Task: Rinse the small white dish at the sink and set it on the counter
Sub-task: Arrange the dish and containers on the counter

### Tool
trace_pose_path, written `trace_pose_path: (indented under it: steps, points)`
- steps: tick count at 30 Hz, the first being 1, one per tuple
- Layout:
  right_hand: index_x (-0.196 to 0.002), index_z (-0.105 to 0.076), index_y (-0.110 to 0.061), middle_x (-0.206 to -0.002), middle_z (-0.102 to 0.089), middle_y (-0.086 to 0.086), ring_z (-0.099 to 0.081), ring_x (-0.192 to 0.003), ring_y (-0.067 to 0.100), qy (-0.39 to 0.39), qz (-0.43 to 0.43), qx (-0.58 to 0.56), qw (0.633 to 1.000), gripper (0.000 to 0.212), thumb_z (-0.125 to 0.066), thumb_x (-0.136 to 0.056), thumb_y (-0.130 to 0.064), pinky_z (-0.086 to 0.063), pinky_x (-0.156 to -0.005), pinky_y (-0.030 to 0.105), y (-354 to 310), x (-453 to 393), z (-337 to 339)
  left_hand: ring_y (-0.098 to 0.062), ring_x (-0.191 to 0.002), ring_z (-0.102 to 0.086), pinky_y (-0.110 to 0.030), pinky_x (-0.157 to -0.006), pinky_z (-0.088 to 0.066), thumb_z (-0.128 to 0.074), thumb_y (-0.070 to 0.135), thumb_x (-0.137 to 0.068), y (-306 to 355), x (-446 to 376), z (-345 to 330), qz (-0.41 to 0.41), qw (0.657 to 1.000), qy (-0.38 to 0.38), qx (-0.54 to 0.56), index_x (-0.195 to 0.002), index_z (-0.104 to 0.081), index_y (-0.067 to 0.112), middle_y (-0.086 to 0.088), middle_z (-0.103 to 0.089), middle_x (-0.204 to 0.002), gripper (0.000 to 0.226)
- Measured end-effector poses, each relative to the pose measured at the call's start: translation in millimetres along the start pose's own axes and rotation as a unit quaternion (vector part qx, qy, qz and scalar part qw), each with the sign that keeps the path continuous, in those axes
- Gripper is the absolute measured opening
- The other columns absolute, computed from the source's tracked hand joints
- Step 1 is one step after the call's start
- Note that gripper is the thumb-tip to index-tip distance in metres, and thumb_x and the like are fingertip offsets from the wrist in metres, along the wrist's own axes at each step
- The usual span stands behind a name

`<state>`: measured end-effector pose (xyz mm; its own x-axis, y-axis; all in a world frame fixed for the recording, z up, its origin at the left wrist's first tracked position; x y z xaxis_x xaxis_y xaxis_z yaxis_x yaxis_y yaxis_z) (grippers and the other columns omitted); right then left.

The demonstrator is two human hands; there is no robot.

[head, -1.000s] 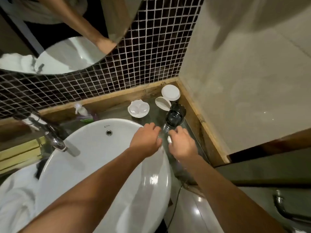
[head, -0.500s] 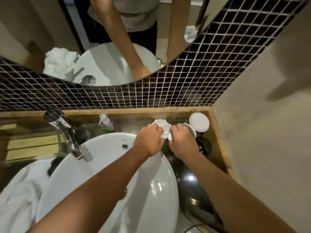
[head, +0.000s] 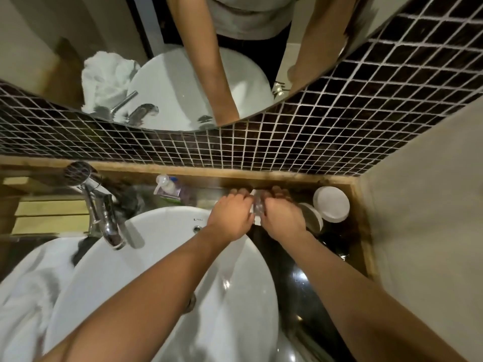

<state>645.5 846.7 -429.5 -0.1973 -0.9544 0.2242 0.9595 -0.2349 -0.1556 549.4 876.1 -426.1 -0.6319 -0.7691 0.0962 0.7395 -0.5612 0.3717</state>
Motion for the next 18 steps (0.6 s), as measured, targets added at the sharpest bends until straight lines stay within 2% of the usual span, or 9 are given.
trace_pose_path:
  steps: [8,18]
  points:
    - [-0.128,-0.056,-0.029,-0.131,-0.058,0.002,-0.054,-0.124,0.026,0.005,-0.021,-0.006,1.0,0.04,-0.067,-0.089,-0.027,-0.055,-0.092,0.043,8,3,5,-0.023,-0.117,-0.049,-0.037,-0.095,-0.043,-0.061,0.03,-0.087,7,-7,-2,0.0,1.0,-0.002,-0.031,-0.123,-0.056,0.02,-0.002,-0.055,-0.128,0.038]
    - [-0.139,-0.049,-0.025,-0.134,-0.058,0.005,-0.059,-0.121,0.029,-0.027,-0.089,-0.067,0.993,0.055,-0.07,-0.089,-0.016,-0.054,-0.097,0.043,23,8,-4,-0.026,-0.123,-0.044,-0.038,-0.1,-0.039,-0.06,0.026,-0.088,3,-9,-7,0.023,0.998,-0.02,-0.05,-0.135,-0.047,0.019,-0.006,-0.051,-0.132,0.049]
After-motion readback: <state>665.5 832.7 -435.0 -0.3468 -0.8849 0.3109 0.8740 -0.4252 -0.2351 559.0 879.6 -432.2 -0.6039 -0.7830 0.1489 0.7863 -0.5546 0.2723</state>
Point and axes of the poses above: each hand's wrist, its own x-axis away from the middle knuckle, its own z-axis out of the back of the hand, y = z × x, the point moved 9 cm from there along -x, towards the middle knuckle
